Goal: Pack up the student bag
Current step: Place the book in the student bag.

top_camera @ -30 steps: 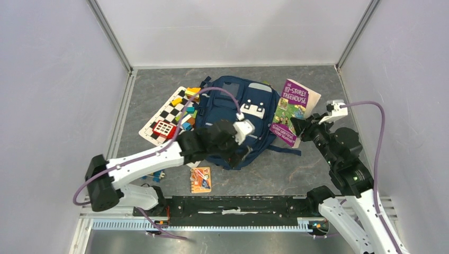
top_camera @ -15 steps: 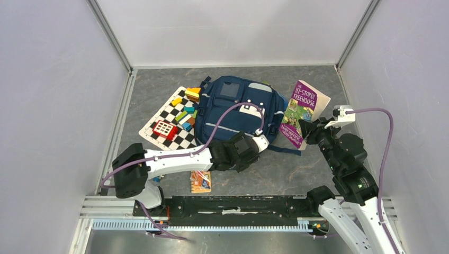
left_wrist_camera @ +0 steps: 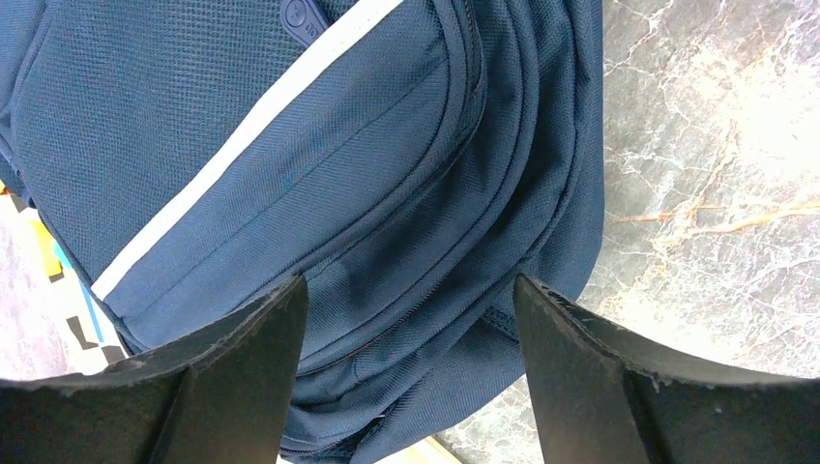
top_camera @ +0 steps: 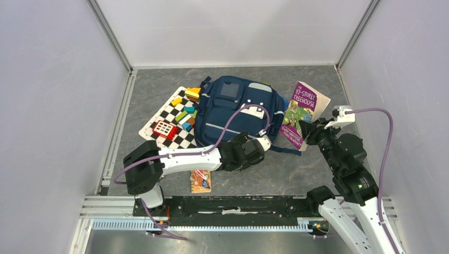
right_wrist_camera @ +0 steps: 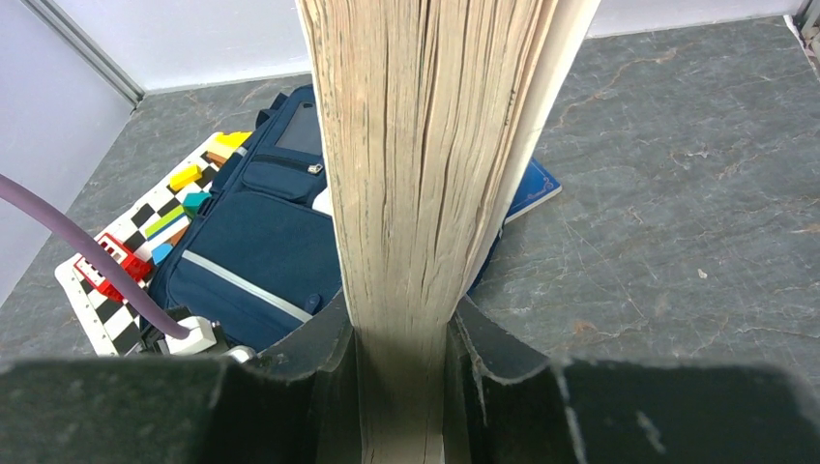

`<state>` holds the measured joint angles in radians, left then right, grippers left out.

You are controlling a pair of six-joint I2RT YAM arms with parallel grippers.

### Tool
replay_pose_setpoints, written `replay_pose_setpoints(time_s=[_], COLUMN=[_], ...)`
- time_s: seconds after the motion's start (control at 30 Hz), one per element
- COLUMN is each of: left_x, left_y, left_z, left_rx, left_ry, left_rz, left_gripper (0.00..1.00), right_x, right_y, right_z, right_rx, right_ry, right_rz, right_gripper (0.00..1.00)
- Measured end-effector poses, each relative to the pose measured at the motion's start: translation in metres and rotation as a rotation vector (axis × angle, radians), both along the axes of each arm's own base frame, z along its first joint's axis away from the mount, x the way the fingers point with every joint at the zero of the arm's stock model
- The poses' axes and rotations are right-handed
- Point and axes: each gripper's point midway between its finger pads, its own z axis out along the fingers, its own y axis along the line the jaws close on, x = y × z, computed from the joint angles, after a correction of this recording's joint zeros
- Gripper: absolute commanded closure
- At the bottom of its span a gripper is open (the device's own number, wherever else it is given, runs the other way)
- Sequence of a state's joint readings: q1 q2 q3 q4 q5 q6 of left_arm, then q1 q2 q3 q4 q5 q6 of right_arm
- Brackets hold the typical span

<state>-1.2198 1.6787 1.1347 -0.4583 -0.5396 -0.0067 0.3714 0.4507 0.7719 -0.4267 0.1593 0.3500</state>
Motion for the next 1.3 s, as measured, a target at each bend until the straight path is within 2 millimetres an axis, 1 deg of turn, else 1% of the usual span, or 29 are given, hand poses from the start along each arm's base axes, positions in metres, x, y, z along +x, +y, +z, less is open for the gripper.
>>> replay_pose_setpoints(time_s=[0.13, 0.2, 0.27, 0.33, 0.43, 0.53, 0.6, 0.63, 0.73, 0.8, 0.87, 0.93, 1.0, 1.07, 1.1, 1.2, 1.3], left_x=[0.002, 0.005, 0.008, 0.011, 0.015, 0.021, 0.027, 0.032, 0.047, 0.06, 0.074, 0.083, 0.087, 0.09, 0.091, 0.095, 0.101], left_y=[0.0, -0.001, -0.004, -0.005, -0.005, -0.008, -0.014, -0.019, -0.026, -0.029, -0.027, -0.024, -0.022, -0.022, -0.022, -0.022, -0.021], left_z=[0.001, 0.003, 0.006, 0.01, 0.017, 0.037, 0.057, 0.074, 0.111, 0.135, 0.152, 0.16, 0.163, 0.164, 0.164, 0.167, 0.173], left_rx=[-0.001, -0.009, -0.023, -0.028, -0.027, -0.04, -0.057, -0.073, -0.119, -0.156, -0.188, -0.207, -0.212, -0.216, -0.216, -0.229, -0.252], left_ry=[-0.013, -0.03, -0.048, -0.07, -0.109, -0.151, -0.19, -0.223, -0.294, -0.334, -0.362, -0.378, -0.386, -0.388, -0.386, -0.383, -0.381], left_rz=[0.007, 0.016, 0.023, 0.029, 0.029, 0.016, 0.007, 0.003, 0.013, 0.033, 0.059, 0.077, 0.084, 0.081, 0.078, 0.078, 0.081], left_gripper=[0.45, 0.61, 0.74, 0.82, 0.88, 0.96, 0.98, 0.98, 0.98, 0.98, 0.98, 0.98, 0.98, 0.98, 0.98, 0.98, 0.98], right_x=[0.0, 0.0, 0.0, -0.001, -0.003, -0.006, -0.008, -0.01, -0.014, -0.019, -0.023, -0.029, -0.039, -0.05, -0.056, -0.071, -0.08], right_y=[0.0, 0.0, 0.0, 0.0, 0.0, 0.0, 0.001, 0.002, 0.007, 0.016, 0.029, 0.044, 0.06, 0.072, 0.075, 0.081, 0.087], right_z=[0.0, 0.0, -0.001, -0.002, -0.004, -0.008, -0.013, -0.017, -0.025, -0.032, -0.043, -0.061, -0.087, -0.112, -0.122, -0.141, -0.145], right_rx=[-0.001, 0.0, -0.001, -0.002, -0.005, -0.01, -0.016, -0.019, -0.017, 0.003, 0.037, 0.078, 0.131, 0.174, 0.189, 0.221, 0.258], right_ry=[0.002, 0.001, 0.003, 0.006, 0.016, 0.032, 0.051, 0.064, 0.101, 0.132, 0.17, 0.228, 0.318, 0.415, 0.455, 0.555, 0.597], right_rz=[0.0, 0.001, 0.001, 0.001, 0.004, 0.012, 0.022, 0.029, 0.062, 0.111, 0.174, 0.244, 0.326, 0.382, 0.4, 0.435, 0.473], right_gripper=[1.0, 1.0, 1.0, 1.0, 1.0, 1.0, 1.0, 1.0, 1.0, 1.0, 1.0, 1.0, 1.0, 1.0, 1.0, 1.0, 1.0])
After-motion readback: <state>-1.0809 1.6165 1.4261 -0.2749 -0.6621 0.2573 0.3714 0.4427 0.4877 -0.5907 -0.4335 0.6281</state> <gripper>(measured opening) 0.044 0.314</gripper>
